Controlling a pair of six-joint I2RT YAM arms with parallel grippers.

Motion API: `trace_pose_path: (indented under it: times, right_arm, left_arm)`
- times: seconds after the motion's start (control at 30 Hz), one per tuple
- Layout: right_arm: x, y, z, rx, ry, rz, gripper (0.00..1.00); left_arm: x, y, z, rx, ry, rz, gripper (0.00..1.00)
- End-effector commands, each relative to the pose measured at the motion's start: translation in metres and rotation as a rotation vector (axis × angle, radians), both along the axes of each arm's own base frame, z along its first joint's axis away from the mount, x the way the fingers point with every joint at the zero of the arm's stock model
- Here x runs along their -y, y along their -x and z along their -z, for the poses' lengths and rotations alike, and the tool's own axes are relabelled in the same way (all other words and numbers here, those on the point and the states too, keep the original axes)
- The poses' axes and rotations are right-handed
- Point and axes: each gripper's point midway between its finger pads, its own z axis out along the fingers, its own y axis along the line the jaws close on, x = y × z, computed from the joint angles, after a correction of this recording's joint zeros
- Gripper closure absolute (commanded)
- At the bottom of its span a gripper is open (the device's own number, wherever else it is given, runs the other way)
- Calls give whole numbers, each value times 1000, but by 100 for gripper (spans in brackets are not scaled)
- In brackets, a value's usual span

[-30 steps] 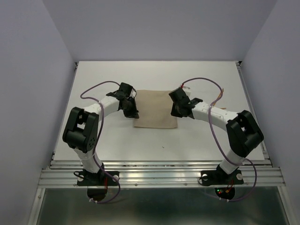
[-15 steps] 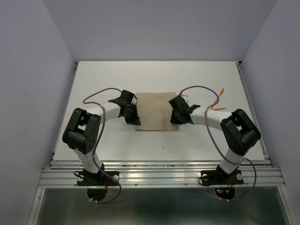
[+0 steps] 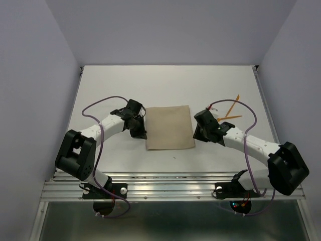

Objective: Fold the napkin into a case and place the utensils inside
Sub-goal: Move the square-folded napkin to the center of the board, then pick up the top corner of the square-folded napkin from the center of the board.

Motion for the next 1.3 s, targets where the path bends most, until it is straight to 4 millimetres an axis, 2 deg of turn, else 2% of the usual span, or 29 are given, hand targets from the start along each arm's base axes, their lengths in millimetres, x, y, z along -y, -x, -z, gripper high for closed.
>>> trace_pose_path:
  times: [0.0, 0.13, 0.3, 0.67, 1.0, 1.27]
  right_arm:
    - [6, 11, -2, -3, -15, 36, 67]
    - [-6, 22, 10, -60, -97, 37, 66]
    - [-12, 30, 21, -94, -142, 30, 65]
    - [-21, 28, 18, -82, -176, -9, 67]
    - [-23, 27, 23, -94, -172, -4, 75]
    - [-21, 26, 27, -100, -158, -1, 73]
  left_arm:
    - [-7, -36, -31, 115, -28, -30, 88]
    - [-10, -67, -34, 128, -16, -71, 88]
    - [-10, -81, -38, 142, -12, -77, 87]
    - [-15, -75, -30, 124, -20, -75, 87]
    - [-13, -75, -30, 122, -11, -68, 87]
    - [-13, -75, -32, 128, -8, -66, 88]
